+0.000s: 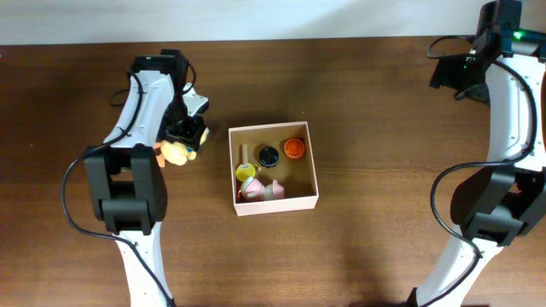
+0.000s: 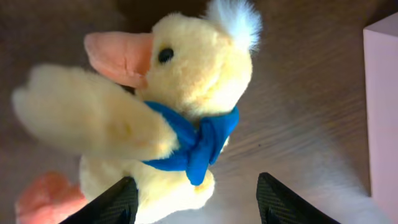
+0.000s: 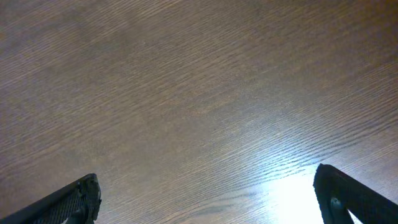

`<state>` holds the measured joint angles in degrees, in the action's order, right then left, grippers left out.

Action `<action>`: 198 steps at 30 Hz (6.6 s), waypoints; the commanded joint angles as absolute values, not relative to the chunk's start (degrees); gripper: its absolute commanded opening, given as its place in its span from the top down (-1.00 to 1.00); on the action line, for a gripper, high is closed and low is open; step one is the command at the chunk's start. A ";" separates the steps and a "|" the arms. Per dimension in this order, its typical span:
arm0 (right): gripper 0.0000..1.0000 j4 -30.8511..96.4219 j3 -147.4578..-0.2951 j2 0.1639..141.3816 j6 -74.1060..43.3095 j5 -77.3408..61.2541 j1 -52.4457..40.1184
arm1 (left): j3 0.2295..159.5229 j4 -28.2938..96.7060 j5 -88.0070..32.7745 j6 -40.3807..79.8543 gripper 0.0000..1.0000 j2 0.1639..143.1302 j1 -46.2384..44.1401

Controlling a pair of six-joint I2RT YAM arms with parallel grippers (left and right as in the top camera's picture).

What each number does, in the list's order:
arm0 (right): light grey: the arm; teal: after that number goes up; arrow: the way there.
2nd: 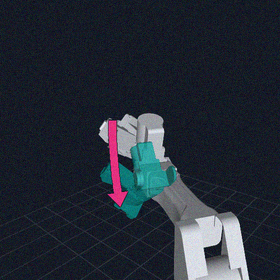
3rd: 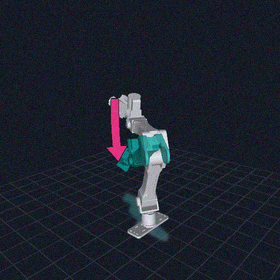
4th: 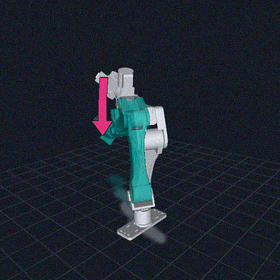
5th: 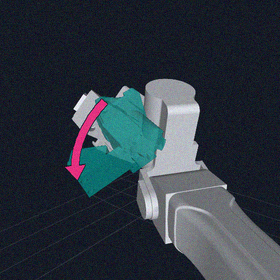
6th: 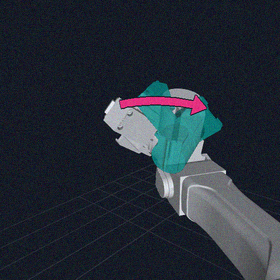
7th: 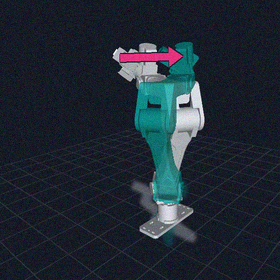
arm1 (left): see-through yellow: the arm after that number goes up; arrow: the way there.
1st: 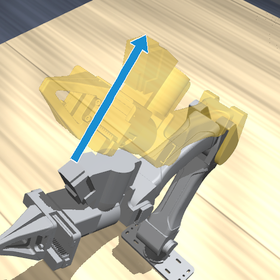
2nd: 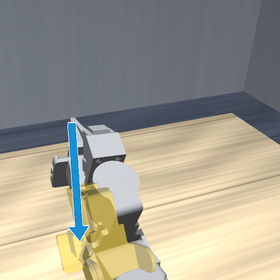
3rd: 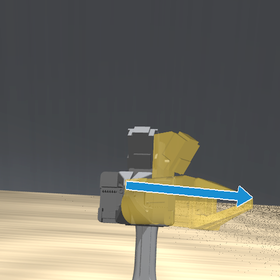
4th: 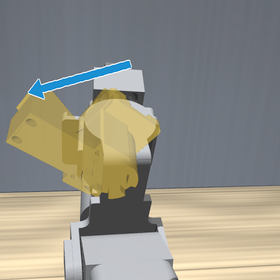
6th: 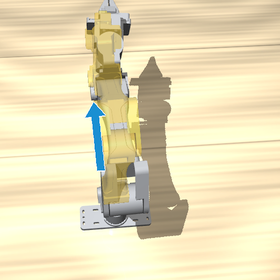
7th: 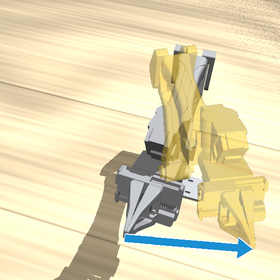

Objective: Pack container
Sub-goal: 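Lower the left gripper and close it on the plush duck, then lift the plush duck and carry it over the box, then press the plush duck down into the box and open the left gripper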

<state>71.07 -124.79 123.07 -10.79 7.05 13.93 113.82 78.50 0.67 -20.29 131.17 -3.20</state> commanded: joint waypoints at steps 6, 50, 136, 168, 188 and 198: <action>-0.98 71.07 -124.68 122.23 -11.46 7.11 13.89 | 113.27 75.02 -0.64 -27.20 -0.32 132.29 0.21; -0.97 71.07 -124.68 122.23 -11.46 7.11 13.89 | 132.77 89.36 -2.90 -21.21 0.81 137.67 0.69; -0.97 71.07 -124.68 122.23 -11.46 7.11 13.89 | 128.29 96.73 -6.74 -43.88 0.87 135.83 -31.77; -0.98 71.07 -124.68 122.23 -11.46 7.11 13.89 | 116.49 86.30 -0.16 -49.80 0.32 135.85 -33.08; -0.98 71.07 -124.68 122.23 -11.46 7.11 13.89 | 117.86 85.89 1.54 -49.80 -0.89 134.76 -33.06; -0.97 71.07 -124.68 122.23 -11.46 7.11 13.89 | 128.05 86.13 1.48 -49.32 -0.89 133.99 -33.06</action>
